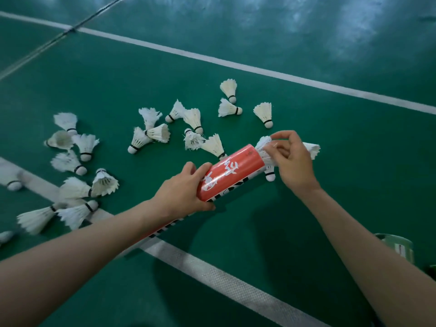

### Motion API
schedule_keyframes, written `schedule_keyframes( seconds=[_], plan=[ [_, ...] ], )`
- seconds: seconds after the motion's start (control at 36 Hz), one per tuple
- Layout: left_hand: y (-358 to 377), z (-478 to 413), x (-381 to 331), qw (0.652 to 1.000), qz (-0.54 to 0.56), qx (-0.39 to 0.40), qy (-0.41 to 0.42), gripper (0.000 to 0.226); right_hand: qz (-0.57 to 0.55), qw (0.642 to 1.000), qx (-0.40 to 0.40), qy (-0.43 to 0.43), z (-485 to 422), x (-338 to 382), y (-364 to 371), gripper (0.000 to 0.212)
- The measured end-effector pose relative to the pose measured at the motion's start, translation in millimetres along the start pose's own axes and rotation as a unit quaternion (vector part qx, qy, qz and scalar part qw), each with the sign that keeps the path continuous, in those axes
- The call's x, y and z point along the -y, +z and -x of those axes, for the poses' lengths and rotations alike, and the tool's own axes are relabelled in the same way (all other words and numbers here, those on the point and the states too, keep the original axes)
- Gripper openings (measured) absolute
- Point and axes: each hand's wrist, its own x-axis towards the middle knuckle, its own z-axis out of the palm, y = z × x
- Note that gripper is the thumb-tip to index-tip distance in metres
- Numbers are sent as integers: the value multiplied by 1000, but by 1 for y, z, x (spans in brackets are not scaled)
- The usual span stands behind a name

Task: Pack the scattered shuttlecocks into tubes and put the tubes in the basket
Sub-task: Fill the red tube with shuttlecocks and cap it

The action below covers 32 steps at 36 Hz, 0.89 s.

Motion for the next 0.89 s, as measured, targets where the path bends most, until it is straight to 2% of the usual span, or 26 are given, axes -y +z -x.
schedule_keyframes(
  seconds=[0.08,0.14,0.25,0.31,0.36,0.42,0.47,0.53,0.58,0.67,0.72,0.78,0.89],
  plan=[
    [0,10,4,1000,6,-8,5,96,23,996,84,-18,10,8,11,18],
    [0,12,3,1000,14,-12,7,96,-2,995,96,-4,15,12,16,22],
    [1,6,-2,1000,3,-11,8,95,-98,982,111,113,7,9,11,53],
    [2,1,-7,1000,-15,-4,5,96,-134,974,92,161,-1,1,4,60],
    [3,-6,-11,999,-40,4,2,97,-159,968,43,190,-6,-7,-4,52],
    [5,-15,-14,998,-59,11,-5,97,-169,965,-7,201,-9,-18,-11,33],
    [8,-23,-17,998,-62,18,-22,97,-113,974,-34,195,-15,-40,-16,18],
    [12,-31,-20,997,-59,21,-42,98,16,984,-25,178,-21,-66,-19,17],
    [17,-37,-22,996,-49,26,-63,97,135,981,15,139,-27,-83,-18,38],
    [23,-39,-25,995,-25,35,-91,95,230,962,132,66,-36,-93,-8,71],
    [24,-39,-27,994,-21,41,-104,95,283,944,167,39,-42,-97,-2,75],
    [23,-38,-27,992,-22,49,-117,96,291,941,167,37,-45,-102,1,65],
    [21,-41,-30,990,-29,58,-122,92,226,964,120,78,-40,-105,-5,50]
  ],
)
